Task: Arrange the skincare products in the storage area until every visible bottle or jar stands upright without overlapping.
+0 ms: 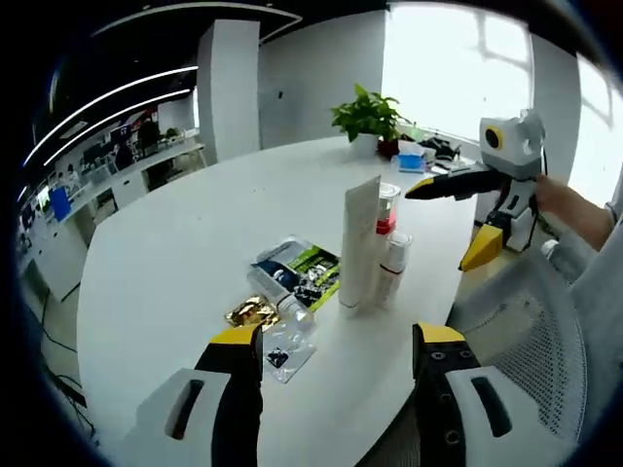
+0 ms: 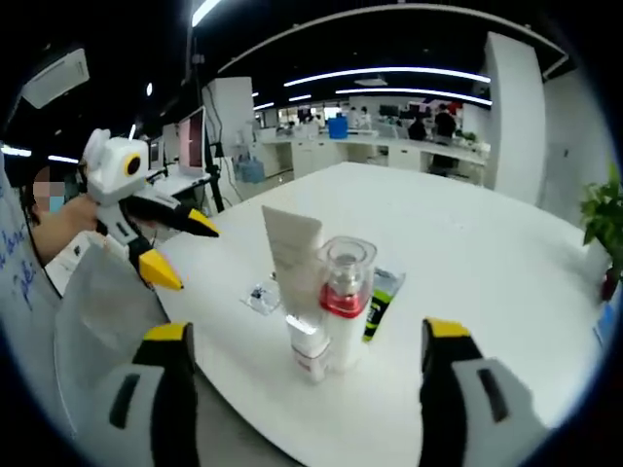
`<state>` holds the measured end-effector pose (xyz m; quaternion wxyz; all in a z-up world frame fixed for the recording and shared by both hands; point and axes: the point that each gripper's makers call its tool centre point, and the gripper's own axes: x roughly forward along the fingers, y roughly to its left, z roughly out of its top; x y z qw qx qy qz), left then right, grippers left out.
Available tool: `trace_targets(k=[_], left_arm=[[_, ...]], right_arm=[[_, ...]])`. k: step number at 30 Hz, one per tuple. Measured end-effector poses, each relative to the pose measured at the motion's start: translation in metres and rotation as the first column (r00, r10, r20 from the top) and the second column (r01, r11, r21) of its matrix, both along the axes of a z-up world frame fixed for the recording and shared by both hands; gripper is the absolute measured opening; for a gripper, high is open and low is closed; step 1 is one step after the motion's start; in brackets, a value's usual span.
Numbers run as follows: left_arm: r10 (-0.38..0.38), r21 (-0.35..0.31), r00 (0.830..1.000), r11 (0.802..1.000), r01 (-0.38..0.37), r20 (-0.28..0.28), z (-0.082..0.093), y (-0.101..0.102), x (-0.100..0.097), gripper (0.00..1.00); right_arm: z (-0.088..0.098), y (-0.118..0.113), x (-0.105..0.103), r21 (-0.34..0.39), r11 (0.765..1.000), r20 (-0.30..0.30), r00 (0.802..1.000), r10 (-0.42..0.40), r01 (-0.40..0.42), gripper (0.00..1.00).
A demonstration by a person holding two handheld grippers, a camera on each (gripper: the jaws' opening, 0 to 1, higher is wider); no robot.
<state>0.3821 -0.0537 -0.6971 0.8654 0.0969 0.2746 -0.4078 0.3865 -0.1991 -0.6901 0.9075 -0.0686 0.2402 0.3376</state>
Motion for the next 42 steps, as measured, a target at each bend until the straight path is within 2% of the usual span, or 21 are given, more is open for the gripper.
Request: trace_targets(k=[3,6,19,23,30,33,39,42], left_arm=[[0.006,0.001,1.0,1.0,-0.006,0.002,0.001,0.005,-0.001,0.63],[0.025,-0.003,1.0,1.0,-0.025,-0.001,0.003,0.012,-0.002,0.7],[0.068,-0.002,0.998,0.998,-0.068,-0.002,0.005,0.029,-0.003,0.88],[0.07,0.005,0.998,0.998,-0.07,0.0,0.004,0.032,-0.003,0.9],[0.066,0.006,0.998,0.998,-0.066,-0.002,0.002,0.033,-0.003,0.97],[0.057,0.008,0.998,0.998,-0.057,-0.004,0.002,0.033,-0.004,0.97],[0.044,0.005,0.999,0.999,-0.044,-0.006,0.001,0.03,-0.003,0.97],[0.042,0.009,0.999,0.999,-0.041,-0.009,0.0,0.03,-0.002,0.97]], right_arm=[[0.003,0.003,0.0,0.01,1.0,-0.001,1.0,0.004,-0.004,0.99],[0.003,0.004,-0.002,-0.022,1.0,0.005,1.0,0.01,-0.01,1.0],[0.013,0.01,0.0,-0.044,0.999,0.042,0.999,0.023,-0.021,1.0],[0.015,0.01,-0.001,-0.038,0.999,0.044,0.999,0.027,-0.025,1.0],[0.01,0.009,0.001,-0.082,0.996,0.051,0.998,0.031,-0.027,1.0],[0.012,0.007,0.005,-0.086,0.996,0.074,0.997,0.008,-0.001,1.0],[0.009,0.003,0.005,-0.124,0.992,0.081,0.997,0.017,-0.007,1.0],[0.009,0.002,0.005,-0.115,0.993,0.079,0.997,0.009,0.0,1.0]])
